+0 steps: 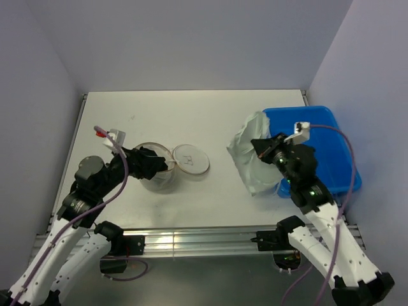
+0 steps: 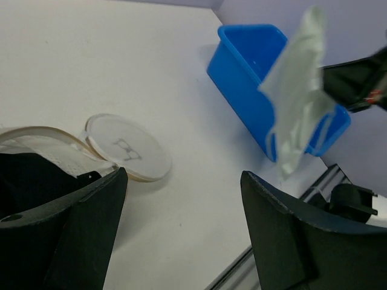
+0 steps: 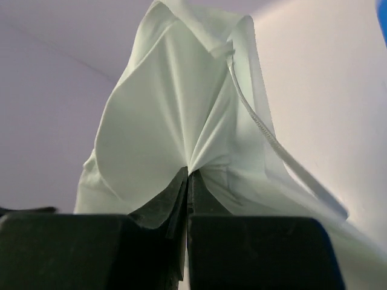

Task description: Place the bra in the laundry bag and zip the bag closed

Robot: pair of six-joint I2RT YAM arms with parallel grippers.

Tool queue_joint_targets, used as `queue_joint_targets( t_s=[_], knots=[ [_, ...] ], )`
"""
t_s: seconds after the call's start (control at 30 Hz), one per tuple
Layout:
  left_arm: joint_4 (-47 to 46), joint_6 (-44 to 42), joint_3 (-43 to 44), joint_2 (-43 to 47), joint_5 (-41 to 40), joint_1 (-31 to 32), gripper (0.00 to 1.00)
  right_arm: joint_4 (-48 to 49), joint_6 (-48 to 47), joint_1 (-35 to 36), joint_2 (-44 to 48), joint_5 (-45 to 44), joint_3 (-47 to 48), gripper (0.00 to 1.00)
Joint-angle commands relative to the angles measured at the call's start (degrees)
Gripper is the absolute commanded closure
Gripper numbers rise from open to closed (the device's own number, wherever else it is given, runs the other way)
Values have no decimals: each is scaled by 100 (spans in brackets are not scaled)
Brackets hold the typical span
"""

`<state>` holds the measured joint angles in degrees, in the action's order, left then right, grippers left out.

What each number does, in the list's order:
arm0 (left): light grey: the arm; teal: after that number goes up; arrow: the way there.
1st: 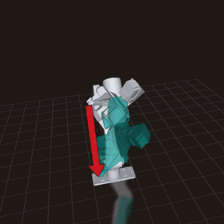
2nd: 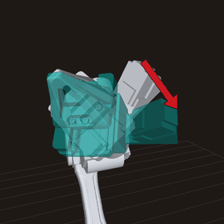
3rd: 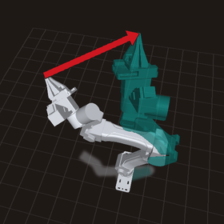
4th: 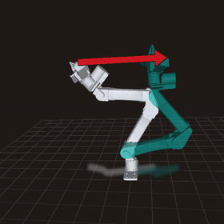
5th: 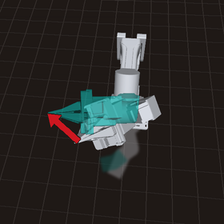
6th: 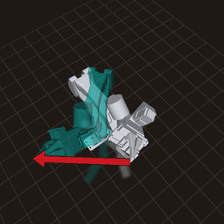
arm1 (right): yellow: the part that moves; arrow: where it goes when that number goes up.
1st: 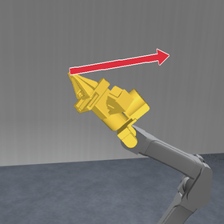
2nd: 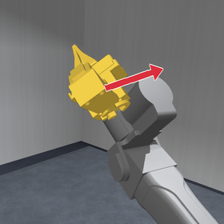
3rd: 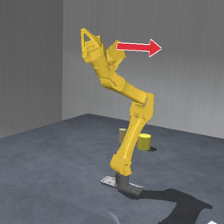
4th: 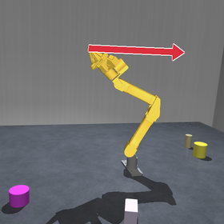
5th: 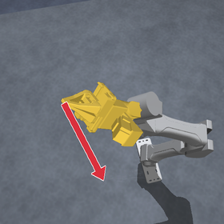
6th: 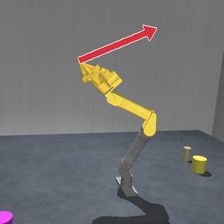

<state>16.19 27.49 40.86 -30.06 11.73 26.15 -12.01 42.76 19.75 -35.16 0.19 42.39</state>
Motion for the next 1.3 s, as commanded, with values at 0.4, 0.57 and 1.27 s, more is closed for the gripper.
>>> queue_joint_targets(
  t_s=[0.4,0.57,1.27],
  knots=[
    [-1469,1075,773,-2765,-767,1436,25,559,-954,29,-1645,227,429,33],
    [-1566,978,1650,-4495,-1128,1691,28,489,-981,38,-626,192,-379,63],
    [-994,468,4404,-8647,66,1015,34,480,-796,38,1090,280,-2174,83]
  ],
)
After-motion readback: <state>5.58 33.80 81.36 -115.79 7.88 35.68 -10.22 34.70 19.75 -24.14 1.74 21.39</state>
